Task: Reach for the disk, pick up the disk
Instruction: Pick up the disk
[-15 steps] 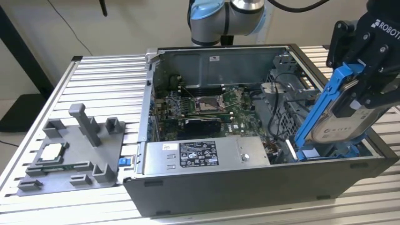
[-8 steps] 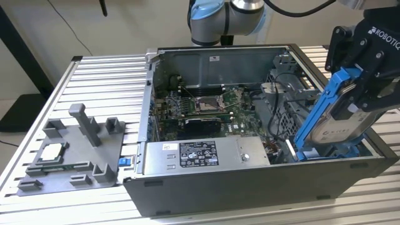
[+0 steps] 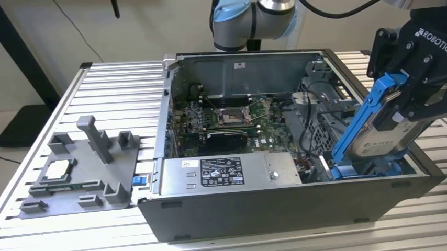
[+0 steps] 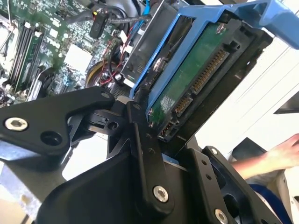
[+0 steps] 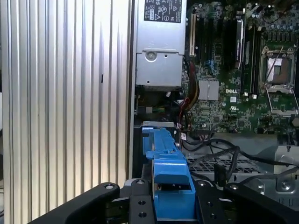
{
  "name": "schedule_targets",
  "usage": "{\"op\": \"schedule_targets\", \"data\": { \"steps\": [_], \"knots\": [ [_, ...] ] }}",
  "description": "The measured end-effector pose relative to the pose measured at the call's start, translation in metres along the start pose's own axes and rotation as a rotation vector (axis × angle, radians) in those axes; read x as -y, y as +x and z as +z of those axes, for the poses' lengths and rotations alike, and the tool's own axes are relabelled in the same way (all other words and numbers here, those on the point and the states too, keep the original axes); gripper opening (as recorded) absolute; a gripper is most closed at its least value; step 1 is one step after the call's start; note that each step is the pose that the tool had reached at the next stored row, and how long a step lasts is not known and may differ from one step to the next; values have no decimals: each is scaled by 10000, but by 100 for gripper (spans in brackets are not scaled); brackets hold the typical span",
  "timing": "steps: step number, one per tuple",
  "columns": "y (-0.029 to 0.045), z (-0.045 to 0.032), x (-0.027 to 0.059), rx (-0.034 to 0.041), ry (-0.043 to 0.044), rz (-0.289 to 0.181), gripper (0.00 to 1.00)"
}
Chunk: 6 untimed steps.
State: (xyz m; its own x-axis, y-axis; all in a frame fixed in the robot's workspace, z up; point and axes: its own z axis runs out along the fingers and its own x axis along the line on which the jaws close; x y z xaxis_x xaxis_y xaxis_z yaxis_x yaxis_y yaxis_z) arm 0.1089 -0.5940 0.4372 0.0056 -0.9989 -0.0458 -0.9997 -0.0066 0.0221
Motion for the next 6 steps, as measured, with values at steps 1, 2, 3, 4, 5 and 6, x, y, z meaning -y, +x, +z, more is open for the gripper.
{"op": "schedule_targets", "data": {
  "steps": [1,2,3,4,5,6],
  "knots": [
    [-1,1,0,0,0,1,0],
    [-2,0,0,-1,-1,1,0],
    [-9,1,1,-2,-1,0,0],
    [-13,1,1,-2,-1,0,0],
    [-13,1,1,-1,-1,0,0],
    [-14,1,0,-2,-1,0,0]
  ]
}}
